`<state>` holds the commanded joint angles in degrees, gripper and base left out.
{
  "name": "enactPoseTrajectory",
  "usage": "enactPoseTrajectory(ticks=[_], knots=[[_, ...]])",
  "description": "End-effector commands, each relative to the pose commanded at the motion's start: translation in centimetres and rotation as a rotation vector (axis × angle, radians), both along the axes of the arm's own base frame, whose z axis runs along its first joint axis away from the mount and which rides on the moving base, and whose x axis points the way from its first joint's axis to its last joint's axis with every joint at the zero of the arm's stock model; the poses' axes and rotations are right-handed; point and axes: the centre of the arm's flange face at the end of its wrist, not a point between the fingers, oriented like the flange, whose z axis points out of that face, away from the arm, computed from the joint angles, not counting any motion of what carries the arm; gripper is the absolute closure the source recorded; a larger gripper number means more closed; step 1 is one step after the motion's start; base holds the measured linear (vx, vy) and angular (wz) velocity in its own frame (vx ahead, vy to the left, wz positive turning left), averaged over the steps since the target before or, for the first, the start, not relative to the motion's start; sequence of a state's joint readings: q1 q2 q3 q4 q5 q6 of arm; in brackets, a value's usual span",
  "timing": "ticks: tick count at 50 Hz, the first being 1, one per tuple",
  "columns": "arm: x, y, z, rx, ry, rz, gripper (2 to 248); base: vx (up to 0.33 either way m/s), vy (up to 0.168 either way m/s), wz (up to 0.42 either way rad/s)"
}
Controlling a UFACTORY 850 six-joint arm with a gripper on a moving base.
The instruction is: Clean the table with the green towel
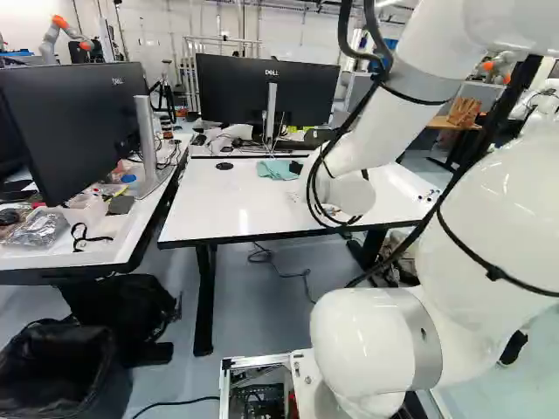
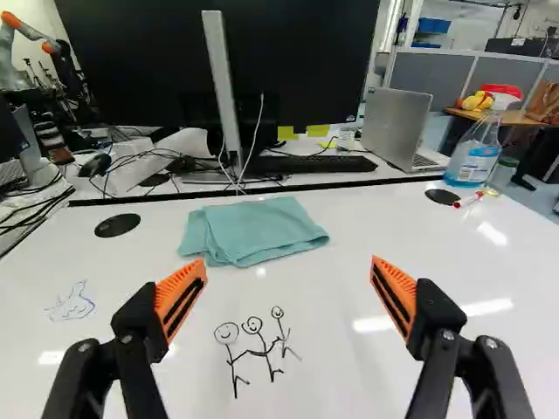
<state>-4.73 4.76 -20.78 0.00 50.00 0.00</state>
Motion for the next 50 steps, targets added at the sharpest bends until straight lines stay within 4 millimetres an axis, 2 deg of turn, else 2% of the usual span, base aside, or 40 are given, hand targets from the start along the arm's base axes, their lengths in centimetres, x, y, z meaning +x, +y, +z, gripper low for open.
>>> enactPoseTrajectory(ticks=[50], knots=[[10.4,-0.3,-0.1,-0.001,-0.010,0.011,3,0.000,0.000,0.000]])
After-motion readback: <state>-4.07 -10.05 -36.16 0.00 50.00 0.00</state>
